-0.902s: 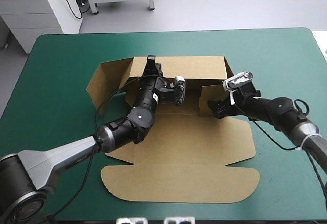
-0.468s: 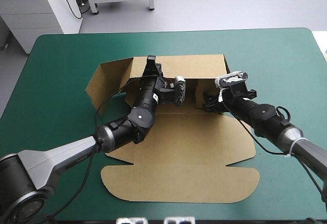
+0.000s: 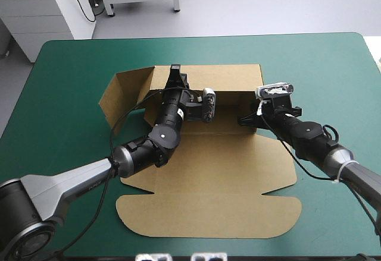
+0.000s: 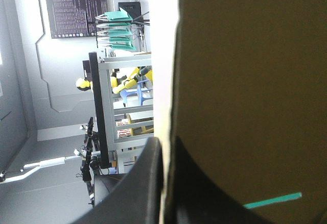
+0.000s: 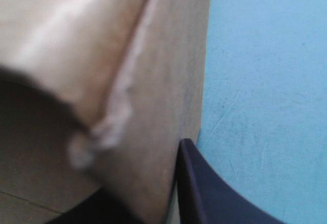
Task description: Fold the box
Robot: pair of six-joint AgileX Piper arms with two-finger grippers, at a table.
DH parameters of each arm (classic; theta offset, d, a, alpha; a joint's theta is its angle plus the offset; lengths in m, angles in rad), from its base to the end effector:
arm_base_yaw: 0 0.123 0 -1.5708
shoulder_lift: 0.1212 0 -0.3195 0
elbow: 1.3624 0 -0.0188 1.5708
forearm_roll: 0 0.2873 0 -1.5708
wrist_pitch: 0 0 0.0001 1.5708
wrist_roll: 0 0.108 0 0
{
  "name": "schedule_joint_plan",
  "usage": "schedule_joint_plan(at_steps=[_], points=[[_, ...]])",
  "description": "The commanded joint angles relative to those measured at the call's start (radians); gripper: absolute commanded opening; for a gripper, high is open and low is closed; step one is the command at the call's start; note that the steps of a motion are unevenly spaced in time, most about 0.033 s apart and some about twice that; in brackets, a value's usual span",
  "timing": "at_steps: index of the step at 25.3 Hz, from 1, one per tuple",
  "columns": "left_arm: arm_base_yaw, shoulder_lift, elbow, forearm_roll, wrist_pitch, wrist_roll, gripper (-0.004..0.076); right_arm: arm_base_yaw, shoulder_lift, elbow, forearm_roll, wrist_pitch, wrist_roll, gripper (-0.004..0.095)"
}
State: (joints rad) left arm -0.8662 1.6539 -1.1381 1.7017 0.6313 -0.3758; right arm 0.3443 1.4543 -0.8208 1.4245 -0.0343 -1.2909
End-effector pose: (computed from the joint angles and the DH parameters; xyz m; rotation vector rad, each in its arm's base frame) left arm 0.3181 -0.2765 0.3049 1.5059 1.2315 0.9219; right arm 0.3300 0.1145 0.2537 -0.2029 2.1120 0.2490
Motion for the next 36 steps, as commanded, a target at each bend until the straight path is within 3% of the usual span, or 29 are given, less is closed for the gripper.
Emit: schedule_joint_plan(at_steps=[1,13,16,22,28,31,36], points=[[-0.004,-0.046,-0.034,0.046,0.022,-0.011,-0.0008,-0.001,-0.037,-0.027,0.005,0.022,0.000,-0.0010],[-0.004,-0.046,-0.034,0.046,0.007,-0.011,-0.0006,-0.001,-0.037,-0.027,0.005,0.014,0.000,-0.0018],[-0.004,-0.046,-0.034,0.046,-0.021,-0.011,0.0030,-0.001,-0.037,-0.027,0.005,0.009,0.004,-0.0018],[-0.004,-0.046,-0.034,0.046,-0.037,-0.011,0.0185,-0.001,-0.037,-0.027,0.005,0.011,0.004,-0.0018],[-0.004,-0.046,-0.034,0.046,-0.033,-0.022,0.0473,-0.001,-0.037,-0.027,0.005,0.013,0.004,-0.0018],[-0.005,-0.046,-0.034,0.046,-0.019,-0.059,0.0487,-0.001,-0.037,-0.027,0.005,-0.003,-0.005,-0.0018],[-0.115,-0.046,-0.034,0.046,0.225,-0.059,0.0487,-0.001,-0.037,-0.027,0.005,-0.091,-0.027,-0.0018]])
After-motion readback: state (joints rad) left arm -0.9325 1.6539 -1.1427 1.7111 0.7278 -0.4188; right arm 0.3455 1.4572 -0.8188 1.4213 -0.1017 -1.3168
